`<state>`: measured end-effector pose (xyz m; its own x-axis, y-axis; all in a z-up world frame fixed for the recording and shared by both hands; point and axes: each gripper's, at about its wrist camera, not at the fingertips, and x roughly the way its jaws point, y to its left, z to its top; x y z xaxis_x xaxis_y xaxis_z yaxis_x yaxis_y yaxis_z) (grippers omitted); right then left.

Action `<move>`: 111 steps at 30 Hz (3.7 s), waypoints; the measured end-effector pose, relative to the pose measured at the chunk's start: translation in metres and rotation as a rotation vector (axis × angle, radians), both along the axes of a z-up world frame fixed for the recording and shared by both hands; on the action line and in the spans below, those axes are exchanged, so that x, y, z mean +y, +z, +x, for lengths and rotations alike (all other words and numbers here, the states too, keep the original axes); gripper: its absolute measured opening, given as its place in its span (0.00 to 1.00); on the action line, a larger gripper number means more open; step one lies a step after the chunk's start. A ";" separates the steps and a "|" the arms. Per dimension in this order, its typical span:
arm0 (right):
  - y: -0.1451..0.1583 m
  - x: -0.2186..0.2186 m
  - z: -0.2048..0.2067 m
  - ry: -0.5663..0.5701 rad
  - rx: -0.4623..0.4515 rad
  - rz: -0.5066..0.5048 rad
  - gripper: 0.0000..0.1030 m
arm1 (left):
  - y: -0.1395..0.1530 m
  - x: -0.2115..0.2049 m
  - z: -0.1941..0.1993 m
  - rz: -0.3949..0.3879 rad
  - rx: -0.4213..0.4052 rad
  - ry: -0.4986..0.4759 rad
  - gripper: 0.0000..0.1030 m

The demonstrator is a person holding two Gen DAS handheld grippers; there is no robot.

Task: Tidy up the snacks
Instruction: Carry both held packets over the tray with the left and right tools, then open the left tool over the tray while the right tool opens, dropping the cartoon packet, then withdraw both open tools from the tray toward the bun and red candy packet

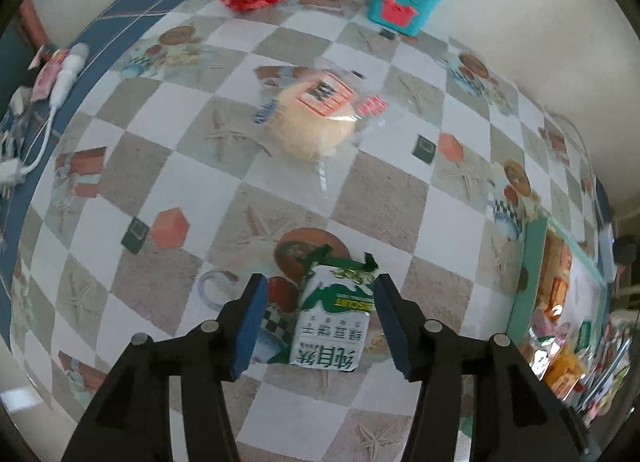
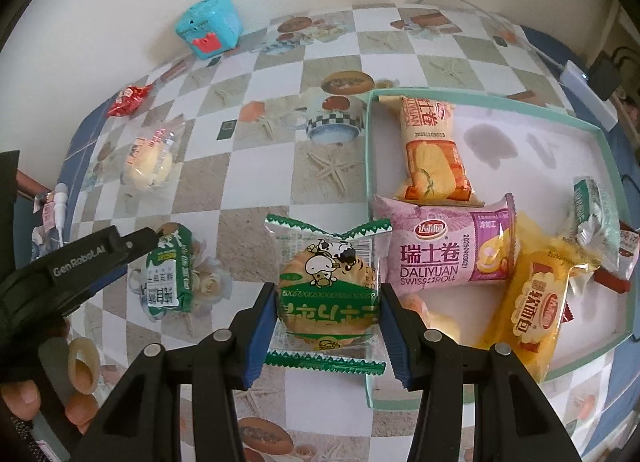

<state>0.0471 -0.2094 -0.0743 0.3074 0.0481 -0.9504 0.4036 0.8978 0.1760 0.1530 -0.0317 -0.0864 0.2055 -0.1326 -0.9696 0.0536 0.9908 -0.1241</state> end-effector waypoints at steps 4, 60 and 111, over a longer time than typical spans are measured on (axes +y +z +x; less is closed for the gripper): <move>-0.001 -0.002 0.000 -0.004 0.004 0.003 0.51 | -0.010 -0.018 -0.003 0.053 0.026 -0.057 0.55; 0.023 -0.194 -0.067 -0.524 -0.093 -0.008 0.52 | 0.055 -0.232 -0.052 -0.122 -0.185 -0.466 0.55; 0.052 -0.103 -0.037 -0.263 -0.104 -0.132 1.00 | 0.075 -0.073 -0.020 0.159 -0.191 -0.111 0.92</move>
